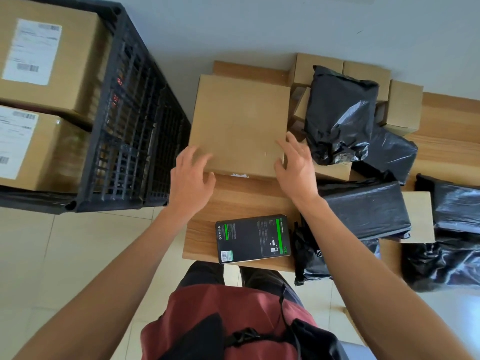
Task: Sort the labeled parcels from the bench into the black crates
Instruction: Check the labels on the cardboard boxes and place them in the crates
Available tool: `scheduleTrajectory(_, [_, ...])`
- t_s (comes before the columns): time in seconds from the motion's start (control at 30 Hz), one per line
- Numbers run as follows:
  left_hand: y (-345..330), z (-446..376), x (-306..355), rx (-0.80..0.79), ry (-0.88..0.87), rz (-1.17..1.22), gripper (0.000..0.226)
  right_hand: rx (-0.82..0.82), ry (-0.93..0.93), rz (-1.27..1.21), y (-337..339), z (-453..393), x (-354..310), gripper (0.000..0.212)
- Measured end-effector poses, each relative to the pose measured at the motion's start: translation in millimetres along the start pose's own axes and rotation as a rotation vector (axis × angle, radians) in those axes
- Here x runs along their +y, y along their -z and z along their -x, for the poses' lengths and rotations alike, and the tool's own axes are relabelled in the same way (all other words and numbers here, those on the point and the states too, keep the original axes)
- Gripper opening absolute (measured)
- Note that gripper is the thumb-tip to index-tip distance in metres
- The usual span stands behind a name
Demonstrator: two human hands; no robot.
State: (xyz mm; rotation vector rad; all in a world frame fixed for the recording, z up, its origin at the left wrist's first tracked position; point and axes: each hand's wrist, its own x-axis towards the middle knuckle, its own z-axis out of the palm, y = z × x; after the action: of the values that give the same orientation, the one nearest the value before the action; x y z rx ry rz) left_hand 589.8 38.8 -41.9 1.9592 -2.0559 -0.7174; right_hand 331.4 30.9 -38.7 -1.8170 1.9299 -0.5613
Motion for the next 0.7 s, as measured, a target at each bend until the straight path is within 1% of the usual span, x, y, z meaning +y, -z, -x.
scheduleTrajectory(0.07, [0.5,-6.4,-5.0,0.069,0.099,0.116,0.056,-0.115,-0.182,-0.152,-3.2,-0.5,-10.1,0.059])
scheduleTrajectory(0.1, [1.9,-11.2,-6.3,0.058,0.177,0.205,0.062,-0.145,-0.297,-0.231,-3.4,-2.1,-14.1,0.064])
scheduleTrajectory(0.17, [8.5,-21.9,-3.1,-0.032,0.375,0.447,0.071,-0.199,-0.5,-0.368,-2.2,-5.6,-18.1,0.074])
scheduleTrajectory(0.2, [11.0,-26.2,-1.5,-0.08,0.444,0.508,0.074,-0.222,-0.558,-0.408,-1.0,-7.3,-19.0,0.077])
scheduleTrajectory(0.23, [11.9,-29.3,-2.1,-0.111,0.464,0.494,0.076,-0.233,-0.589,-0.434,-0.9,-8.8,-18.6,0.08])
scheduleTrajectory(0.33, [17.1,-30.3,-7.7,-0.109,0.423,0.372,0.073,-0.22,-0.599,-0.461,-1.3,-10.0,-16.2,0.077])
scheduleTrajectory(0.4, [20.3,-29.6,-12.5,-0.108,0.406,0.422,0.062,-0.202,-0.602,-0.489,2.9,-9.3,-16.4,0.077])
scheduleTrajectory(0.47, [25.0,-24.3,-16.5,-0.103,0.384,0.488,0.055,-0.175,-0.583,-0.524,10.3,-6.4,-19.6,0.078])
scheduleTrajectory(0.57, [33.3,-13.3,-20.5,-0.001,0.351,0.524,0.049,-0.097,-0.486,-0.546,22.5,2.7,-21.8,0.073])
scheduleTrajectory(0.63, [40.9,-7.1,-17.1,0.083,0.375,0.65,0.041,-0.055,-0.448,-0.549,29.0,9.6,-21.5,0.068])
scheduleTrajectory(0.7, [50.6,-5.0,-11.7,0.106,0.423,0.816,0.05,-0.029,-0.416,-0.574,31.1,14.2,-21.0,0.068])
